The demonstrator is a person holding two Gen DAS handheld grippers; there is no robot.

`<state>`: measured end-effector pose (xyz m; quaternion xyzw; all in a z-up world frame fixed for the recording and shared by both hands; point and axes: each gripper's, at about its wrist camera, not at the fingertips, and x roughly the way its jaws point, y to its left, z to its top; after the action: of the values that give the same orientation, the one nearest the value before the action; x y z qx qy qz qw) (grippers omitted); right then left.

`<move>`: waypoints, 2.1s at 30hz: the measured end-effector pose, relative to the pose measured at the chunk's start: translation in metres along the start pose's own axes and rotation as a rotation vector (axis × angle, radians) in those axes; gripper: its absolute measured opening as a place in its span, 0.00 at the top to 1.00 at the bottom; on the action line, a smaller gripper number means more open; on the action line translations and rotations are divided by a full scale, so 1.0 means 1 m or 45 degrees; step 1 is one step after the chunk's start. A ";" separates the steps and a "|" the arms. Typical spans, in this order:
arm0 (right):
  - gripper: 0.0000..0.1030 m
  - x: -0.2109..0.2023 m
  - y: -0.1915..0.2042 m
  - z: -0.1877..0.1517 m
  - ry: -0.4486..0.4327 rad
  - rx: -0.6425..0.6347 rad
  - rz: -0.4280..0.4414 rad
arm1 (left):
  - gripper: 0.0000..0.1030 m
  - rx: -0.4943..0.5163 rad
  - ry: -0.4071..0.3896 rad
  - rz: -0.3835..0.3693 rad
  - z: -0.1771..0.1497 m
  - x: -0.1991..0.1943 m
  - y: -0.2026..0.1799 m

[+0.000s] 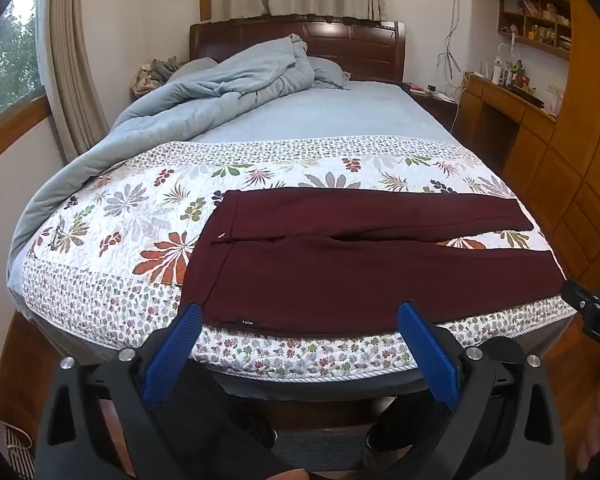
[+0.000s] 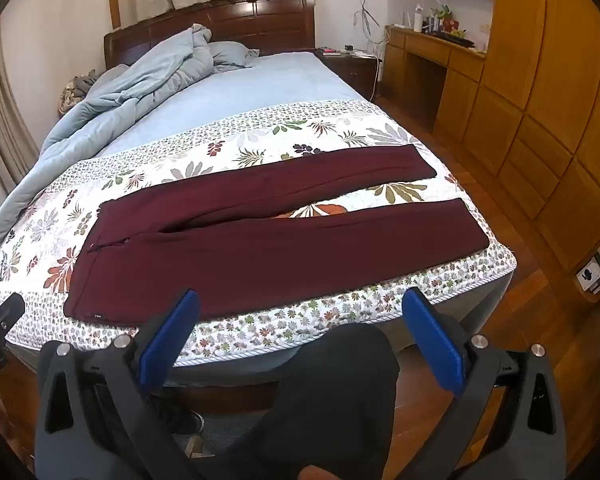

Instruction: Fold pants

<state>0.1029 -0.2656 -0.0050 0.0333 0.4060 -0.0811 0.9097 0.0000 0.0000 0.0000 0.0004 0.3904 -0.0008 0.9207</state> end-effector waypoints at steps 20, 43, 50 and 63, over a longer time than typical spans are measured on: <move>0.02 0.004 0.002 -0.002 0.001 -0.007 -0.007 | 0.04 -0.002 0.014 0.006 -0.003 0.001 0.000; 0.02 0.005 0.006 0.001 0.004 -0.014 -0.001 | 0.04 0.008 0.008 0.017 0.001 0.002 -0.002; 0.02 0.003 0.006 0.003 0.002 -0.014 0.001 | 0.04 0.006 0.005 0.017 0.001 0.001 -0.001; 0.02 0.004 0.006 0.002 0.013 -0.014 0.003 | 0.04 0.008 0.010 0.016 0.001 0.001 0.001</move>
<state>0.1078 -0.2602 -0.0069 0.0290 0.4109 -0.0775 0.9079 0.0013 0.0011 0.0006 0.0059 0.3941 0.0038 0.9190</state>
